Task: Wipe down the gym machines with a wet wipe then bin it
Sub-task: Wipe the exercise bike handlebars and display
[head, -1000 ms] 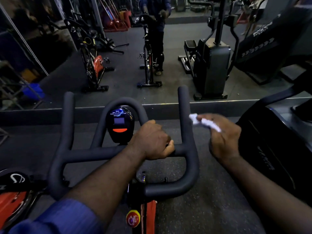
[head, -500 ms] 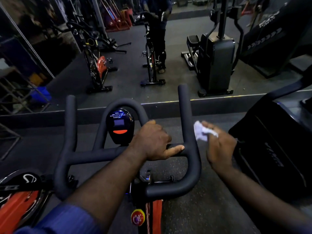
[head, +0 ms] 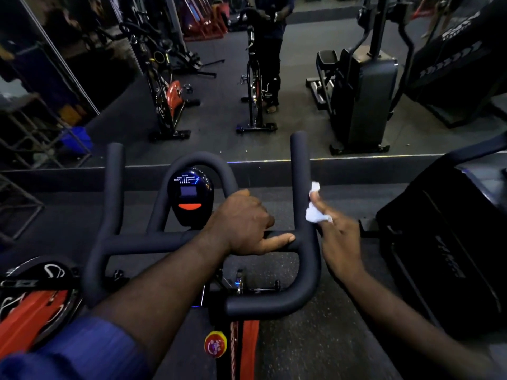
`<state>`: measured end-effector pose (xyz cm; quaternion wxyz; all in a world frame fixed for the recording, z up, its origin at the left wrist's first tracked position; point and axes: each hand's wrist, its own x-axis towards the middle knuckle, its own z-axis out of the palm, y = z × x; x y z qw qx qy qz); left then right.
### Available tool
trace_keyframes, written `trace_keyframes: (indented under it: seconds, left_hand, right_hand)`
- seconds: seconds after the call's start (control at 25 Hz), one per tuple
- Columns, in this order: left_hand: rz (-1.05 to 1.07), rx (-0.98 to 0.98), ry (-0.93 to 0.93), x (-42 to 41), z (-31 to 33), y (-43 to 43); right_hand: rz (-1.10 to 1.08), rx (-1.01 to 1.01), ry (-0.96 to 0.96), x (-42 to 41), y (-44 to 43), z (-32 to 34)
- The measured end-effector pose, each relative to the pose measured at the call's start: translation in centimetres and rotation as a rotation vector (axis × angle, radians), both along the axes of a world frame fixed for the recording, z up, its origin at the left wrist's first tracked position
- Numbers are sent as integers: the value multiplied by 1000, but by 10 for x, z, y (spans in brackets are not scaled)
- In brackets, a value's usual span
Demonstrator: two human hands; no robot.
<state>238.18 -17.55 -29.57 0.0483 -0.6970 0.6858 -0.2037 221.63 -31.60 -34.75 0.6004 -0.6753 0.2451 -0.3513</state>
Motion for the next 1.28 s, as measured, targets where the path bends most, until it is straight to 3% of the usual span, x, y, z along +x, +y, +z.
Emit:
trace_keyframes:
  seconds: [0.2, 0.36, 0.52, 0.6, 0.72, 0.92, 1.08, 1.28]
  left_hand:
    - [2, 12, 29, -3, 5, 2]
    - [16, 12, 26, 0, 6, 0]
    - [70, -16, 44, -2, -1, 3]
    - [121, -97, 223, -15, -7, 11]
    - [216, -331, 666, -52, -18, 39]
    - [662, -672, 1085, -132, -26, 93]
    - [952, -865, 1194, -197, -17, 140]
    - [1058, -1053, 1267, -280, 11, 223]
  right_hand:
    - [30, 45, 96, -80, 57, -27]
    - [-137, 107, 83, -48, -4, -11]
    - [7, -41, 175, -33, 20, -7]
    - [-43, -43, 179, -57, 49, -14]
    - [-23, 58, 183, -85, 64, -24]
    - [192, 400, 102, -115, 88, -28]
    - [553, 814, 101, -140, 112, -9]
    - [764, 849, 88, -166, 143, 14]
